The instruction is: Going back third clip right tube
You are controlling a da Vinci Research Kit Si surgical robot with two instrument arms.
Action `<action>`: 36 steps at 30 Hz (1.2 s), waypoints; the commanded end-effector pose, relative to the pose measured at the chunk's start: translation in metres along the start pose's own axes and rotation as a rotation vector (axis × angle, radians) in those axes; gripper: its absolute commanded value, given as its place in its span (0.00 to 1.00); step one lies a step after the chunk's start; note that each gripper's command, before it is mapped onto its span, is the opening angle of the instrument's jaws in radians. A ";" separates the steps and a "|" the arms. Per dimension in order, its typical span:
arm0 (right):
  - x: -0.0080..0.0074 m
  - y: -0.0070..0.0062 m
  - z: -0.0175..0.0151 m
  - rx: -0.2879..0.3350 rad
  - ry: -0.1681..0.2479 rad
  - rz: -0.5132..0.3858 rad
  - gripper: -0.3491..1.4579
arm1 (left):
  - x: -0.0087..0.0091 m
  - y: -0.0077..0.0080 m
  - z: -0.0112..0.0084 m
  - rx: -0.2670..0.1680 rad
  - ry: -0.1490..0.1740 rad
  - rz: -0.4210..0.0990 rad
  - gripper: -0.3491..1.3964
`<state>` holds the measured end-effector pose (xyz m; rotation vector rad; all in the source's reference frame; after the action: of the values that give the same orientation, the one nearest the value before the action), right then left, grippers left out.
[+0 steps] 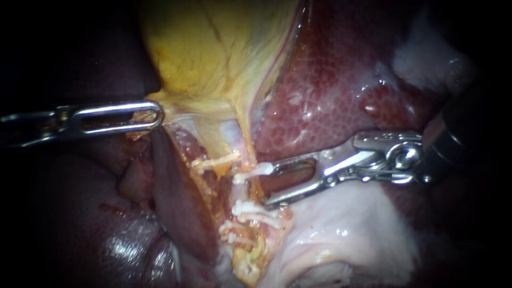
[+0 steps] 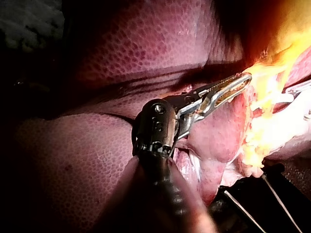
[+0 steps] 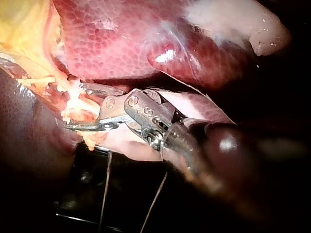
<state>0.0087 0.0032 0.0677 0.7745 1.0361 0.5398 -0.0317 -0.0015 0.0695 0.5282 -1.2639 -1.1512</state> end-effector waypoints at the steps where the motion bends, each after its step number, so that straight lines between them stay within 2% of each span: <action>1: 0.0007 -0.0005 -0.0008 0.000 0.008 -0.020 0.52 | 0.0003 0.0001 0.0003 -0.003 0.000 0.001 0.00; 6: 0.0033 -0.0027 -0.0034 -0.004 0.022 -0.124 0.52 | 0.0007 0.0000 0.0006 -0.006 -0.003 0.003 0.00; 11: 0.0046 -0.0041 -0.0046 -0.010 0.029 -0.179 0.52 | 0.0008 0.0000 0.0008 -0.007 -0.004 0.004 0.00; 16: 0.0045 -0.0042 -0.0049 -0.009 0.028 -0.191 0.52 | 0.0018 0.0001 0.0019 -0.006 -0.005 0.009 0.00; 19: 0.0044 -0.0042 -0.0051 -0.008 0.027 -0.192 0.52 | 0.0031 0.0002 0.0035 0.002 -0.003 0.017 0.00; 23: 0.0043 -0.0042 -0.0053 -0.007 0.027 -0.192 0.52 | 0.0050 0.0006 0.0067 0.008 0.019 0.027 0.00; 27: 0.0043 -0.0043 -0.0055 -0.006 0.027 -0.193 0.52 | 0.0058 0.0009 0.0090 0.014 0.030 0.031 0.00; 31: 0.0042 -0.0043 -0.0056 -0.006 0.027 -0.193 0.52 | 0.0066 0.0008 0.0103 0.024 0.037 0.036 0.00; 36: 0.0042 -0.0043 -0.0056 -0.006 0.027 -0.193 0.52 | 0.0069 0.0008 0.0106 0.025 0.044 0.037 0.00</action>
<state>0.0056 0.0053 0.0604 0.6556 1.1200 0.3883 -0.0420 -0.0044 0.0763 0.5444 -1.2477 -1.0879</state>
